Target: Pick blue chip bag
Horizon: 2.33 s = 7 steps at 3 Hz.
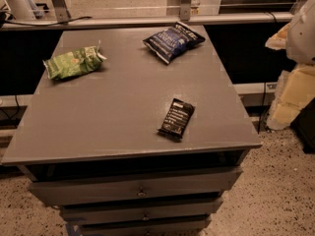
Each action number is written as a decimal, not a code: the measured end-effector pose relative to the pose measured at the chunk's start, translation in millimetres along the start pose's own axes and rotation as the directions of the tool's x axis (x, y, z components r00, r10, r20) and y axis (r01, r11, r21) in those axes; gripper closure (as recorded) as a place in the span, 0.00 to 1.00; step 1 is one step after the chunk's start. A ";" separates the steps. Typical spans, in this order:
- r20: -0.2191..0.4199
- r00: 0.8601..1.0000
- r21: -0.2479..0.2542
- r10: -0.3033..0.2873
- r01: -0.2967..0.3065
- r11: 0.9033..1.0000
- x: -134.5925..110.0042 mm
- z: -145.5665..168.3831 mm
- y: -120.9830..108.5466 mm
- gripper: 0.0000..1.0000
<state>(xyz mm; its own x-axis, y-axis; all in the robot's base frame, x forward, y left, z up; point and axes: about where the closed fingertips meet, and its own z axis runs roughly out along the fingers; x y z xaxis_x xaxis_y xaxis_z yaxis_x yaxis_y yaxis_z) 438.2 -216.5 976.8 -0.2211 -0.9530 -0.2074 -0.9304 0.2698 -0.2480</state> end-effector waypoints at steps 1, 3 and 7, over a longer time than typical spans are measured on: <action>0.000 1.000 0.000 0.000 0.000 1.000 0.0 0.0 0.0 0.00; 0.078 0.996 0.056 -0.040 0.036 0.998 -25.3 32.8 -41.9 0.00; 0.359 0.931 0.173 0.064 -0.134 0.976 -66.6 89.2 -205.7 0.00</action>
Offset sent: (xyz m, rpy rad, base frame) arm 0.0323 0.0118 -0.0074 0.0608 -0.0340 0.0674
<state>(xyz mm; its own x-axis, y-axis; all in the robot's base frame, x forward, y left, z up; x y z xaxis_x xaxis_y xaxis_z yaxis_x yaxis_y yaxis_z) 670.4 -196.1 957.3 -0.1606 -0.8202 -0.5491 -0.8277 0.4150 -0.3778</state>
